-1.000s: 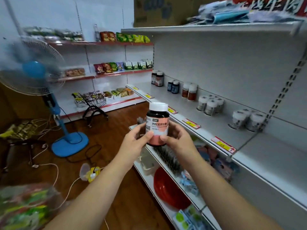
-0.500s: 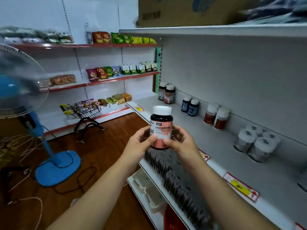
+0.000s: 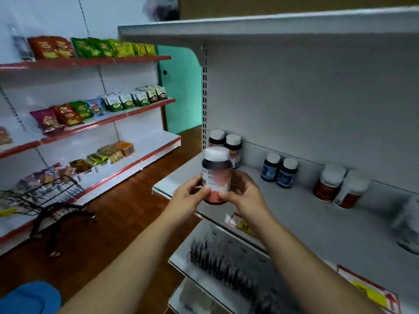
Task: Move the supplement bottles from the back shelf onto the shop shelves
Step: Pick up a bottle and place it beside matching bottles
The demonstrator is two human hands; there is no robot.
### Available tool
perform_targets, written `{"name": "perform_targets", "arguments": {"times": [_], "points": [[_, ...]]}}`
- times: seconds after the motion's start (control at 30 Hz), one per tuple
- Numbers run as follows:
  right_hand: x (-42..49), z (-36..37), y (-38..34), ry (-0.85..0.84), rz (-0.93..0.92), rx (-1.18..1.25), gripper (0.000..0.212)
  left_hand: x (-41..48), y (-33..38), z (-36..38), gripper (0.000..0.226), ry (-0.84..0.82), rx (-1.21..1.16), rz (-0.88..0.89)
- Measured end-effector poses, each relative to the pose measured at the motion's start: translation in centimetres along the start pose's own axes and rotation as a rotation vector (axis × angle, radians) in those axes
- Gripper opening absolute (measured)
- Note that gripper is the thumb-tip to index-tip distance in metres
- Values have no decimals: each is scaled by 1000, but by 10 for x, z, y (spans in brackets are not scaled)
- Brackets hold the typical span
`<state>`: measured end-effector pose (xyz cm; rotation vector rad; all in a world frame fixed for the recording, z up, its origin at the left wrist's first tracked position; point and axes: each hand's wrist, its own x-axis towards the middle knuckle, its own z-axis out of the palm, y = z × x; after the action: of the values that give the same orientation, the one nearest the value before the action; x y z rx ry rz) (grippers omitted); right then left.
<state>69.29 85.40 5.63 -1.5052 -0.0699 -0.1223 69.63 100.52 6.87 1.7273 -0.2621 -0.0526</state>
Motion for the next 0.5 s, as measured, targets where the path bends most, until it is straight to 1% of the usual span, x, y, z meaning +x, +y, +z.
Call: {"name": "perform_targets", "arguments": {"times": [0.07, 0.17, 0.27, 0.37, 0.5], "points": [[26, 9, 5, 37, -8, -32, 47, 30, -9, -14, 34, -46, 22, 3], [62, 18, 18, 70, -22, -89, 44, 69, -25, -28, 37, -67, 74, -12], [91, 21, 33, 88, -47, -119, 47, 99, -36, -35, 47, -90, 54, -82], [112, 25, 46, 127, -40, -143, 53, 122, -47, -41, 48, -133, 56, -51], [128, 38, 64, 243, 3, -160, 53, 160, -62, -49, 49, -156, 192, -45]]}}
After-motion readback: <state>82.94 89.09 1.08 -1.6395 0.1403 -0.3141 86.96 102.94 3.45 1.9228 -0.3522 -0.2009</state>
